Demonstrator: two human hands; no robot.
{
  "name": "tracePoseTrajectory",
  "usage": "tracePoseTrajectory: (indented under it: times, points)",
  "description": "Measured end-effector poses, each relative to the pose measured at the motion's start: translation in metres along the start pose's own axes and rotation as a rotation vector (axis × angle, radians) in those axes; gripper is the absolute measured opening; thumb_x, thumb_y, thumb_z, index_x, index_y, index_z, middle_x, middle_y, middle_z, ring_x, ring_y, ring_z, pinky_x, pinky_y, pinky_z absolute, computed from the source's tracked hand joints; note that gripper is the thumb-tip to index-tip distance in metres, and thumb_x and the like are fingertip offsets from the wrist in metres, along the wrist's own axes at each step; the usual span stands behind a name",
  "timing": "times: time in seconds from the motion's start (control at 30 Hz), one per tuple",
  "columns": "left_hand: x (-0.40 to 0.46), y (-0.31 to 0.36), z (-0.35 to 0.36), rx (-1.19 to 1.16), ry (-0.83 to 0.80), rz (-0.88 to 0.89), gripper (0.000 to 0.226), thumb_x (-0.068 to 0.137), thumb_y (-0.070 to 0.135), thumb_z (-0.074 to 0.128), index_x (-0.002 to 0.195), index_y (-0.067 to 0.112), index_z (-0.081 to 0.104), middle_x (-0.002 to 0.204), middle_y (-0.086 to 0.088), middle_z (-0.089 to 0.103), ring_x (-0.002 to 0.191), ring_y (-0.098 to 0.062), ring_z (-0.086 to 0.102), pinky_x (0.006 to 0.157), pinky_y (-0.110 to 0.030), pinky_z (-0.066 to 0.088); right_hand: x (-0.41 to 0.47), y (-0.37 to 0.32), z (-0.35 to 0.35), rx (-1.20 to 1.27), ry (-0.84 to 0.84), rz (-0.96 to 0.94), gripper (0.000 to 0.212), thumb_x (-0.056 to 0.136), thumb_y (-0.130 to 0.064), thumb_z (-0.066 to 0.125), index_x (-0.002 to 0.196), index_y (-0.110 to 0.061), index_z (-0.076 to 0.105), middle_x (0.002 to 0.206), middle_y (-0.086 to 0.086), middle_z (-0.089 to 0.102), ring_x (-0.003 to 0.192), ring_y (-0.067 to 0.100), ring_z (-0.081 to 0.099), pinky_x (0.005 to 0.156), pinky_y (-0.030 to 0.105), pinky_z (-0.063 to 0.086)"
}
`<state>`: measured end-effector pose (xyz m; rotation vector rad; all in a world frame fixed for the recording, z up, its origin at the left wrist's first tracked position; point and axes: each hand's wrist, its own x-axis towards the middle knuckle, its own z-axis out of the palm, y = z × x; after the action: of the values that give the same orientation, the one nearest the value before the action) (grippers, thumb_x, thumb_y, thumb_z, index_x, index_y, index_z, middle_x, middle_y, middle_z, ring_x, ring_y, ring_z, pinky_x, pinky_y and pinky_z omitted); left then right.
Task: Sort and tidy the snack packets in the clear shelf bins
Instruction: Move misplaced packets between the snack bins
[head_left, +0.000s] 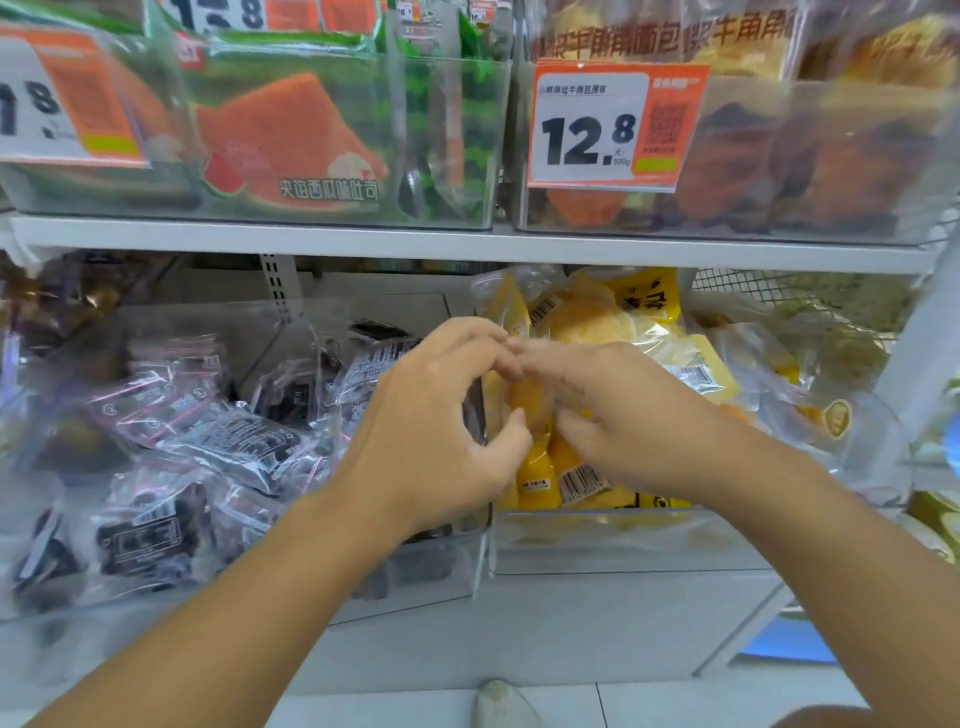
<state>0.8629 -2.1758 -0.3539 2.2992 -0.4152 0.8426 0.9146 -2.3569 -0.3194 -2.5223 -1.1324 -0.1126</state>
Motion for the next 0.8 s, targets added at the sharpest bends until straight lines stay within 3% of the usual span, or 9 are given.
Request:
tracePoseTrajectory:
  times: [0.07,0.1,0.2,0.27,0.33,0.47,0.57,0.67,0.8]
  points:
    - [-0.001,-0.002,-0.018,0.003,0.011,-0.048,0.017,0.077,0.028,0.067,0.092,0.021,0.069,0.096,0.014,0.067,0.092,-0.006,0.064,0.082,-0.032,0.053,-0.006,-0.006,-0.005,-0.003,0.191,0.031,0.058,0.088,0.003,0.054,0.136,-0.03,0.059,0.151,-0.014,0.045,0.131,-0.006,0.043,0.11,0.016,0.036]
    - [-0.004,-0.005,-0.03,0.014,0.019,-0.078,0.015,0.078,0.028,0.067,0.092,0.023,0.069,0.091,0.016,0.068,0.089,-0.005,0.064,0.081,-0.032,0.054,-0.007,-0.014,-0.008,-0.04,0.309,0.013,0.053,0.087,0.0,0.057,0.132,-0.028,0.062,0.145,-0.013,0.052,0.131,0.001,0.047,0.111,0.025,0.04]
    - [-0.019,-0.026,-0.073,0.134,0.056,-0.139,0.019,0.082,0.03,0.067,0.099,0.022,0.071,0.093,0.016,0.07,0.089,-0.004,0.065,0.084,-0.033,0.056,-0.004,-0.058,-0.005,-0.013,0.465,-0.171,0.031,0.085,-0.018,0.063,0.114,-0.022,0.072,0.114,-0.01,0.071,0.103,0.007,0.065,0.091,0.028,0.053]
    - [-0.033,-0.045,-0.11,0.232,0.107,-0.216,0.024,0.086,0.029,0.069,0.108,0.02,0.07,0.1,0.012,0.07,0.095,-0.007,0.065,0.09,-0.032,0.054,0.008,-0.093,0.011,0.07,0.317,-0.275,0.03,0.087,-0.03,0.063,0.116,-0.025,0.071,0.112,-0.014,0.07,0.103,0.005,0.064,0.091,0.025,0.051]
    - [-0.052,-0.069,-0.149,0.351,0.11,-0.339,0.031,0.086,0.026,0.073,0.116,0.019,0.068,0.108,0.008,0.067,0.102,-0.011,0.063,0.093,-0.028,0.049,0.031,-0.123,0.035,0.031,0.129,-0.301,0.04,0.093,-0.046,0.06,0.129,-0.03,0.062,0.128,-0.017,0.062,0.119,0.004,0.056,0.101,0.03,0.047]
    - [-0.097,-0.103,-0.201,0.537,-0.129,-0.537,0.053,0.081,0.048,0.075,0.124,0.018,0.066,0.12,0.001,0.065,0.113,-0.019,0.06,0.094,-0.029,0.045,0.09,-0.165,0.064,0.034,-0.055,-0.271,0.047,0.095,-0.048,0.058,0.138,-0.029,0.055,0.138,-0.013,0.057,0.127,0.009,0.051,0.105,0.034,0.044]
    - [-0.11,-0.106,-0.209,0.578,-0.209,-0.414,0.06,0.077,0.051,0.07,0.125,0.016,0.065,0.12,0.001,0.063,0.114,-0.021,0.058,0.094,-0.029,0.044,0.141,-0.181,0.087,-0.003,-0.263,-0.288,0.055,0.091,-0.053,0.063,0.139,-0.027,0.055,0.138,-0.008,0.058,0.124,0.014,0.055,0.103,0.035,0.046]
    - [-0.111,-0.107,-0.215,0.626,-0.178,-0.381,0.071,0.079,0.054,0.074,0.138,0.019,0.057,0.141,0.002,0.051,0.133,-0.017,0.044,0.11,-0.033,0.039,0.174,-0.184,0.119,-0.148,-0.464,-0.256,0.078,0.081,-0.061,0.07,0.146,-0.027,0.044,0.149,-0.005,0.049,0.13,0.02,0.049,0.107,0.039,0.043]
    - [-0.113,-0.119,-0.217,0.699,-0.35,-0.44,0.074,0.081,0.068,0.06,0.137,0.02,0.055,0.138,0.001,0.056,0.143,-0.021,0.035,0.112,-0.036,0.036,0.193,-0.182,0.133,-0.162,-0.532,-0.195,0.11,0.066,-0.07,0.077,0.156,-0.031,0.027,0.158,-0.008,0.035,0.139,0.02,0.041,0.112,0.039,0.038]
